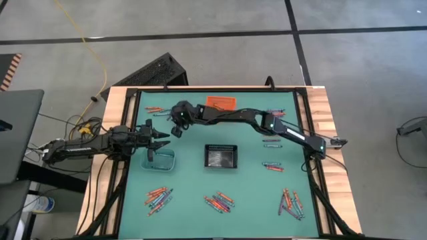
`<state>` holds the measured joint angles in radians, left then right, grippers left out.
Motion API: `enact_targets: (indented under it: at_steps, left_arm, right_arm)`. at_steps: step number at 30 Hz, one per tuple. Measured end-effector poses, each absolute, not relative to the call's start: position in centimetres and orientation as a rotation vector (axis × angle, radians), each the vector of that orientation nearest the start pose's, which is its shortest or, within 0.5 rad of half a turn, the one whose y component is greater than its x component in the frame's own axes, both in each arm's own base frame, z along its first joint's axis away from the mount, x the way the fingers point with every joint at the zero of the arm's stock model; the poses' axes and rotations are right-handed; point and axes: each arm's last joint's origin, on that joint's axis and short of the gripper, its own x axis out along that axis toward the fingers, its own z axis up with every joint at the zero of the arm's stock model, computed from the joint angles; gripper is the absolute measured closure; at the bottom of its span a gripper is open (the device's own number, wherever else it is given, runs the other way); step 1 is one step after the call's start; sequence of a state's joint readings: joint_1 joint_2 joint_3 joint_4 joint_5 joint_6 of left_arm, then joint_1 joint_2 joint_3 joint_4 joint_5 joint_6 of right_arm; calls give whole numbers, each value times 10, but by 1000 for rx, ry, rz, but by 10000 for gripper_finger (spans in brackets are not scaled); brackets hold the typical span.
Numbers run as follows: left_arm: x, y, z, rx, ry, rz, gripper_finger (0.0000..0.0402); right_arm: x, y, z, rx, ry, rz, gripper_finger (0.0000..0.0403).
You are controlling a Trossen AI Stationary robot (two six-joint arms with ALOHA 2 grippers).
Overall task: Sort crayons
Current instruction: Put the violet crayon into the black bin
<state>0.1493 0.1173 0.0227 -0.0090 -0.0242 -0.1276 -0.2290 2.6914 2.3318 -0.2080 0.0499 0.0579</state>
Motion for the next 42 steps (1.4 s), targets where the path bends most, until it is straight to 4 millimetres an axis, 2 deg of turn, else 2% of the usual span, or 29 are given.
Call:
enact_targets:
  at_steps: [7, 18, 22, 28, 34, 39, 42]
  left_arm:
    - [102, 16, 161, -134, 94, 180, 276]
    - [102, 16, 161, -134, 92, 179, 276]
    - [102, 16, 161, -134, 92, 179, 276]
    - [102, 16, 161, -134, 93, 179, 276]
    - [102, 16, 161, -134, 94, 179, 276]
    - [102, 16, 161, -134, 93, 179, 276]
    - [102, 16, 161, -134, 93, 179, 276]
  right_arm:
    - [578, -137, 106, 95, 559, -378, 401]
    - [573, -130, 107, 97, 661, -383, 403]
    - [565, -122, 116, 101, 759, -364, 403]
    - [563, -115, 134, 34, 771, -301, 403]
    - [549, -111, 184, -58, 803, -117, 403]
    - [536, -108, 192, -243, 875, 142, 403]
    - [536, -110, 194, -346, 879, 143, 403]
